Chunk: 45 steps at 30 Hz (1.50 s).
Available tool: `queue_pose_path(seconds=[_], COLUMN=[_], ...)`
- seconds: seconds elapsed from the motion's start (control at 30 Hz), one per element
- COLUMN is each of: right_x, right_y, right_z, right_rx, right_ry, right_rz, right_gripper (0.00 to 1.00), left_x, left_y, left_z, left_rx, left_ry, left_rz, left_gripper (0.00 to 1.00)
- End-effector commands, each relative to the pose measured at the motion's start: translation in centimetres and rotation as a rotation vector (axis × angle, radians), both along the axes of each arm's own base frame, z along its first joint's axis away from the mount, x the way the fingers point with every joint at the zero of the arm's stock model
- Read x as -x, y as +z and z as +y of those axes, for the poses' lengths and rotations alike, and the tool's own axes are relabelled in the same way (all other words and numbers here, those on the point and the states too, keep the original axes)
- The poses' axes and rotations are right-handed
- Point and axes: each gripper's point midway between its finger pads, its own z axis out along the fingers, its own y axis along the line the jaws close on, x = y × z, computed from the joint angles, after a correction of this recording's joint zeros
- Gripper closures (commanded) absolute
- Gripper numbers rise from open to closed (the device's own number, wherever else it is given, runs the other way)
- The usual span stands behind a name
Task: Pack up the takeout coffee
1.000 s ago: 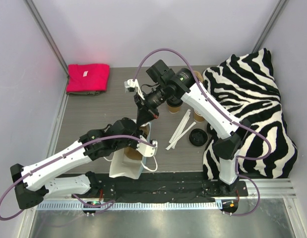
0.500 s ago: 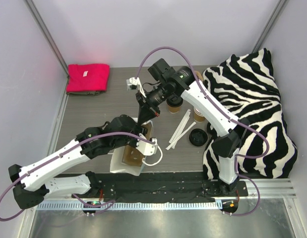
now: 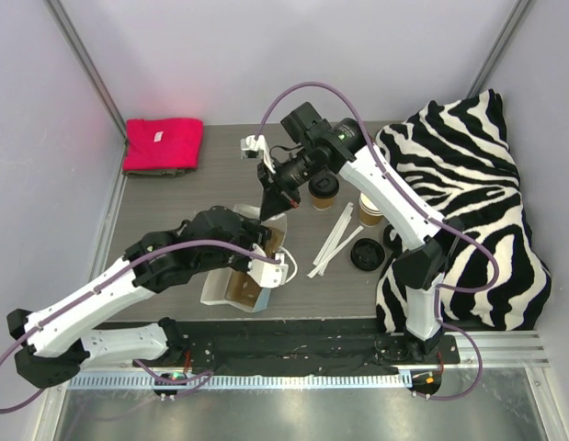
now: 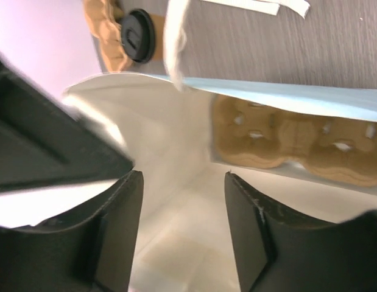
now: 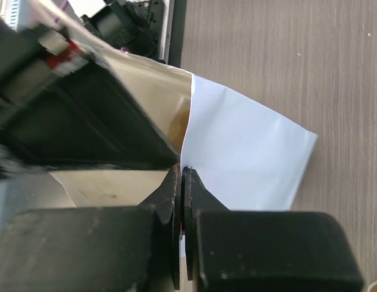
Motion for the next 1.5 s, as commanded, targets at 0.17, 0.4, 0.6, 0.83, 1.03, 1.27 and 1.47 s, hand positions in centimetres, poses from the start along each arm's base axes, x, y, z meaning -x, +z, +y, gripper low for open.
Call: queue_pose_path(seconds=[0.17,0.4,0.6,0.83,1.03,1.27,1.47], right_x=[-3.4,-4.9,-6.2,-8.3,-9.0,-6.6,-3.9], right_y=[-1.3,-1.9,-1.8,-1.2,-1.7,1.2,2.2], right_z=[-0.2,-0.5,-0.4,-0.5,-0.4,-1.1,-3.0], right_rx=[0.012,0.042,0.042,0.037,0.047,-0.006,0.003], right_ry=[-0.051,-0.084,-0.107,-0.105,-0.102,-0.108,-0.123], right_rz=[-0.042,-0.094,-0.134,-0.259,-0.289,-0.237,-0.195], right_gripper=[0.99,0.99,0.99,0.99,0.99,0.99,0.99], left_x=[1.6,2.6,2.8,1.0,-2.5,-7.4,-14.1], left_y=[4.3,6.9,9.0,12.3,15.8,19.0,16.5], left_z=[-0.2,-1.0,-1.5,-1.2,1.6,6.9,9.4], left_rx=[0.154,0.237,0.307,0.515,0.789,1.003,1.055], left_ry=[-0.053,-0.075,-0.04,0.169,0.466,0.735,0.889], left_rz=[-0.017,0.034,0.082,0.144,0.237,0.233,0.489], left_gripper=[0.35,0.34,0.34,0.3,0.24,0.14,0.01])
